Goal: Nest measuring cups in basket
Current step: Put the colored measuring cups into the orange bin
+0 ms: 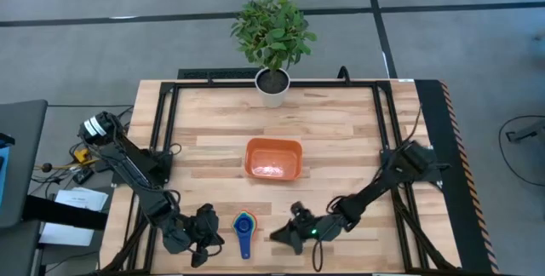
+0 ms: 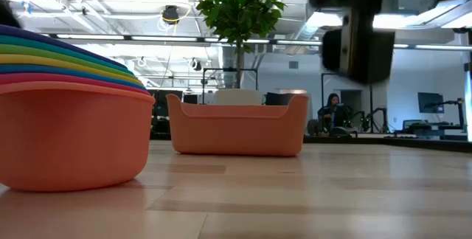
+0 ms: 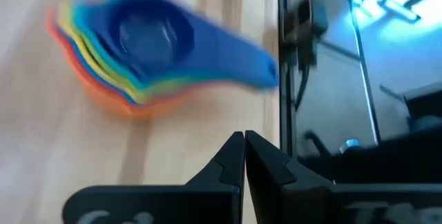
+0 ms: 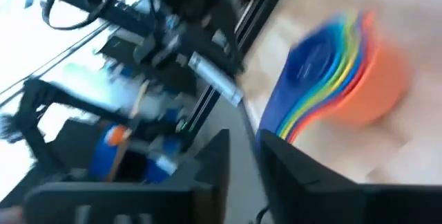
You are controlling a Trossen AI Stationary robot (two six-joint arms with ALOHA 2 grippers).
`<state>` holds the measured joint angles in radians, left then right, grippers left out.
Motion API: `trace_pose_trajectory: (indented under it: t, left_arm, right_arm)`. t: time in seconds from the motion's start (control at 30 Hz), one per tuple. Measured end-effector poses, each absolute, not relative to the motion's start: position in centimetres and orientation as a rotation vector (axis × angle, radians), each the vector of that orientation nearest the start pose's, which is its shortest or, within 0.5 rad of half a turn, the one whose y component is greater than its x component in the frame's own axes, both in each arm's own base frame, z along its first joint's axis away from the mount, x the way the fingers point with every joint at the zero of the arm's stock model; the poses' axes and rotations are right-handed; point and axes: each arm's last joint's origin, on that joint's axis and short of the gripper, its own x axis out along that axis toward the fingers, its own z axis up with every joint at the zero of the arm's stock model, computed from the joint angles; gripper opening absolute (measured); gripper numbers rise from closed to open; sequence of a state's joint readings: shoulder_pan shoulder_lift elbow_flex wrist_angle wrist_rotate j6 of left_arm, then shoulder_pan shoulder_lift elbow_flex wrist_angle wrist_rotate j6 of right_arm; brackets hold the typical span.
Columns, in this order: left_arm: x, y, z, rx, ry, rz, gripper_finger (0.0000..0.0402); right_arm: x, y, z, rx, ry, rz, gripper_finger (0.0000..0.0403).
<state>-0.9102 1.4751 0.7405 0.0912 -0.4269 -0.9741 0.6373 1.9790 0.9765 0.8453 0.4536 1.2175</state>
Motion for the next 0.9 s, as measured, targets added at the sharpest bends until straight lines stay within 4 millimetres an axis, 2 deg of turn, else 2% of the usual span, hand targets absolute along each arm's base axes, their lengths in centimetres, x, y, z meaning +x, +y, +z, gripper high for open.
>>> trace_pose_trajectory:
  t: [0.1, 0.23, 0.37, 0.63, 0.9]
  left_arm:
    - [19.0, -22.9, 17.9, -0.541, 0.726, -0.198, 0.0]
    - [19.6, -23.6, 16.9, -0.582, 0.722, -0.22, 0.0]
    - [20.1, -24.2, 16.2, -0.605, 0.701, -0.244, 0.0]
    - [20.8, -23.7, 15.9, -0.571, 0.681, -0.223, 0.0]
    - [22.0, -22.6, 15.9, -0.532, 0.666, -0.205, 0.0]
  right_arm:
    - [34.0, 23.5, 13.8, 1.214, 0.26, 0.124, 0.016]
    - [35.2, 24.3, 12.0, 1.306, 0.279, 0.103, 0.0241]
    - [36.8, 24.3, 11.4, 1.397, 0.27, 0.074, 0.0289]
    - [39.8, 24.2, 11.0, 1.355, 0.406, 0.061, 0.0291]
    - [41.1, 23.6, 11.6, 1.308, 0.464, 0.057, 0.0291]
